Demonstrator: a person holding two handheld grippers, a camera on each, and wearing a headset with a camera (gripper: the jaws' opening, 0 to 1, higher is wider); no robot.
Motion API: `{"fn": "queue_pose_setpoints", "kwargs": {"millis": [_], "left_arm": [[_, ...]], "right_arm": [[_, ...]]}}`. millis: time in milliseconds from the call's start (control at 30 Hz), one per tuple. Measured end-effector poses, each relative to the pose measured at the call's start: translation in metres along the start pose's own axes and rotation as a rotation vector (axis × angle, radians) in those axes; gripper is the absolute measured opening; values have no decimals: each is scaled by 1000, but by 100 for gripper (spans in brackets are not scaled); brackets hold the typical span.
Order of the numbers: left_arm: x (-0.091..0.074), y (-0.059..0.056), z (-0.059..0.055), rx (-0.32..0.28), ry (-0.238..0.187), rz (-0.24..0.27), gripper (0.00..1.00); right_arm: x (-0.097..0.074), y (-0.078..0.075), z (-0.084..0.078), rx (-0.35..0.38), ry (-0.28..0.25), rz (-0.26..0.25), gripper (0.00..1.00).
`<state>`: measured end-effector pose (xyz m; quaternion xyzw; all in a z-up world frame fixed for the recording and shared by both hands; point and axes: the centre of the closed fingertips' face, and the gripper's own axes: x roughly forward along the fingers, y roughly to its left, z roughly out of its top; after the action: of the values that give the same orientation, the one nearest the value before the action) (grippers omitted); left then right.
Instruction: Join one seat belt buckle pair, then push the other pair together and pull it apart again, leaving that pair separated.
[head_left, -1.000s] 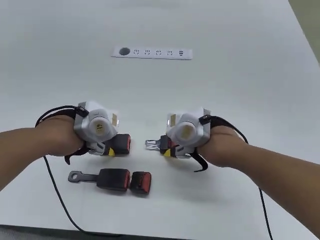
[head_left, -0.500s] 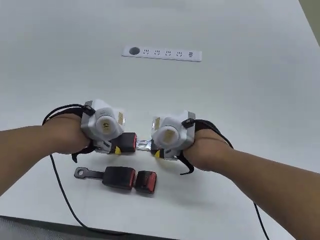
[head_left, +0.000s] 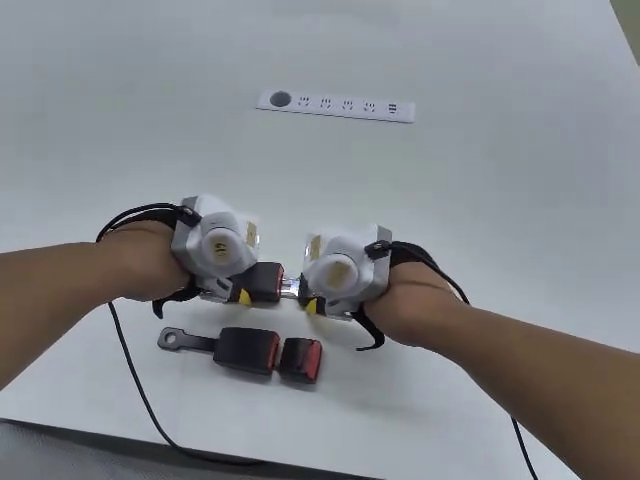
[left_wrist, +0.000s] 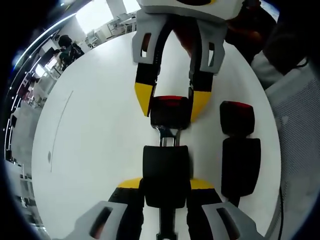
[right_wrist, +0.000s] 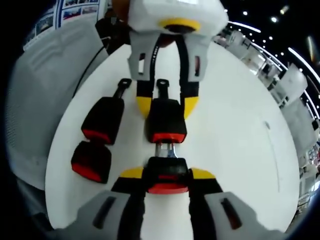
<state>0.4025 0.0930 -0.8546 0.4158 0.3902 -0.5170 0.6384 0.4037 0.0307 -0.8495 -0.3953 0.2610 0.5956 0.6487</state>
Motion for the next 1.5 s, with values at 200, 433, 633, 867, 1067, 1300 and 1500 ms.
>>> {"fn": "queue_pose_setpoints", "kwargs": {"millis": [200, 433, 633, 867, 1067, 1300, 1500], "left_arm": [[2, 1, -1, -8, -1, -12, 32], [1, 0, -1, 11, 1, -30, 32], [1, 1, -3, 4, -6, -41, 32], [1, 0, -2, 11, -5, -49, 32], [2, 0, -2, 9, -2, -50, 32], [2, 0, -2, 8, -3, -49, 32], [2, 0, -2, 7, -9, -47, 32]], "right_arm": [[-1, -2, -1, 39, -54, 26, 31], [1, 0, 1, 26, -62, 48, 29], [4, 1, 4, 41, -52, 49, 29], [6, 0, 5, 22, -35, 60, 29], [10, 0, 13, 30, -46, 55, 28], [9, 0, 12, 33, -46, 53, 29], [9, 1, 12, 36, -45, 51, 29]]}}
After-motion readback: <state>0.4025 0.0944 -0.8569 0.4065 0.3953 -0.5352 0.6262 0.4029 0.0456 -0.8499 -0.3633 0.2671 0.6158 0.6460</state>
